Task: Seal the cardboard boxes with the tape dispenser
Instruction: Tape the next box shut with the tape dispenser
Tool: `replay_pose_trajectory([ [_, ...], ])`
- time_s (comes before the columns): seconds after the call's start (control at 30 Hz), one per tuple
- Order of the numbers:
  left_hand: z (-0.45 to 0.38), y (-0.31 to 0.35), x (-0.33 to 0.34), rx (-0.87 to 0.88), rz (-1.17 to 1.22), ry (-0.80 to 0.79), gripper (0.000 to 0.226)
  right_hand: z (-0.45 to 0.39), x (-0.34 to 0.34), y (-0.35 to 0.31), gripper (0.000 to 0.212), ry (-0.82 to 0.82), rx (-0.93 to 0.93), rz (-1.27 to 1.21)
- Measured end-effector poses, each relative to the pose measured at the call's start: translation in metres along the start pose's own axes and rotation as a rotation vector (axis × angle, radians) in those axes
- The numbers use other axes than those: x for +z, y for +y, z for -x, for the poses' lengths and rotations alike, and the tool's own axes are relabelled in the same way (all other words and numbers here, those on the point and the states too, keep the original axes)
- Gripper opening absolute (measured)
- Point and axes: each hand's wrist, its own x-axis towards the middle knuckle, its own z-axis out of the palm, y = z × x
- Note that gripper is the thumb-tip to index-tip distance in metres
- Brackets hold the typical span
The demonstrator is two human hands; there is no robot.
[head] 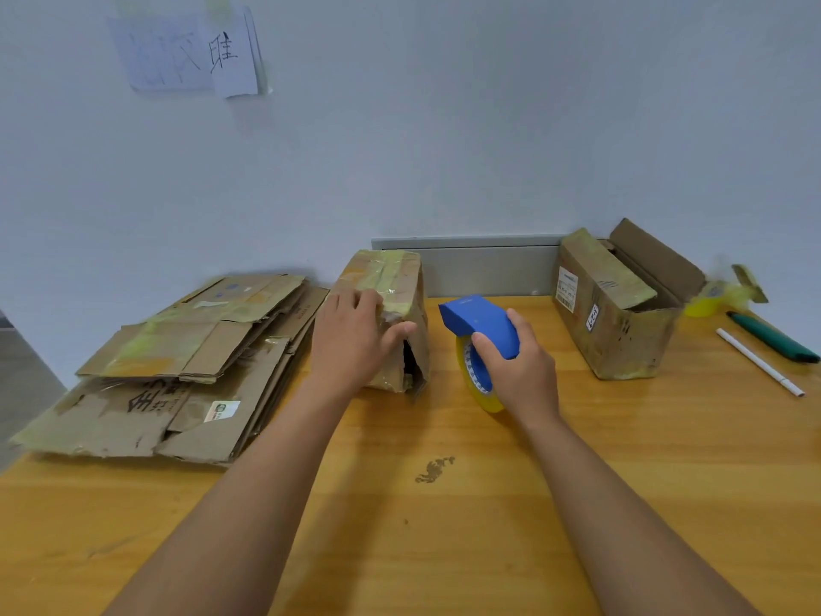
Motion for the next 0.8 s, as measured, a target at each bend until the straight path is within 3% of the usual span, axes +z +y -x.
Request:
replay_pose_trajectory([
  [0.23, -0.0013, -0.0071, -0.0037, 0.036, 0.062, 0.044, 0.041, -0.0036, 0.0016, -0.0012, 0.068, -0.002, 0.011, 0.013],
  [0.8, 0.0018, -0.0037, 0.0034, 0.069, 0.044, 0.182, 0.025, -0.0045, 0.0033, 0.0022, 0.068, 0.017, -0.01, 0.01],
])
